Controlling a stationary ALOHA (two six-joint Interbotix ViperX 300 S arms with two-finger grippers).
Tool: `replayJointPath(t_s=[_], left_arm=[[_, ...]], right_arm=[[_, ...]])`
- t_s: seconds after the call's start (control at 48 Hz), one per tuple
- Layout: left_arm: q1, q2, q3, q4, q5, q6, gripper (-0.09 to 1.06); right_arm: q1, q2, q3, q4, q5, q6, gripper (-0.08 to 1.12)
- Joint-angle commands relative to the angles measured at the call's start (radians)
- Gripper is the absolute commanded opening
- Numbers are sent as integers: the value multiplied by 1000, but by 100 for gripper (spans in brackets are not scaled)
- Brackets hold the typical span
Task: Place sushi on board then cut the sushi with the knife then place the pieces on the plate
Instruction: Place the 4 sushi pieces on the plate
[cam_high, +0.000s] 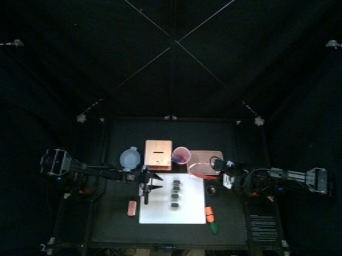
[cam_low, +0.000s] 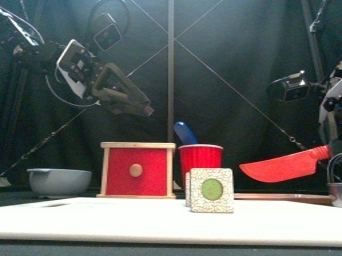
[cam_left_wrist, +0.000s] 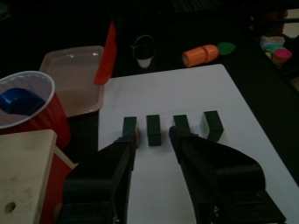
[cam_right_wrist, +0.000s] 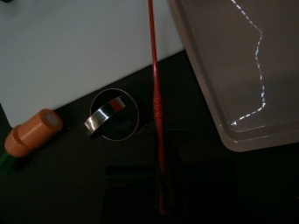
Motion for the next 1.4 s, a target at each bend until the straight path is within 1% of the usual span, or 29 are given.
replayJointPath(t_s=[0.021,0.104,0.312,0.417,0.688,0.896,1.042,1.188,1.333,1.396], left_arm=[[3,-6,-17,-2,-9,2,76],[3,-6,-15,-2,-8,2,76],[3,-6,-12,-2,-9,0,76],[3,-6,-14,-2,-8,2,76],[2,-6,-15,-2,-9,0,76],[2,-6,-12,-2,-8,0,76],[5,-6,-8,-2,-8,-2,76],[6,-2,2,-5,-8,-2,76],[6,5,8,-17,-8,0,76],[6,8,9,-17,-8,0,76]], right_arm=[[3,2,-15,9,-2,0,44],[5,2,-15,11,-2,2,47],[5,2,-17,11,-2,2,65],[3,0,-20,6,-2,2,71],[2,-8,-55,3,-29,-3,71],[38,8,-118,9,-201,-3,71],[133,75,-155,11,-330,-3,72],[235,202,-218,11,-448,-3,73],[285,334,-288,5,-509,-5,73],[290,383,-314,0,-525,-6,73]])
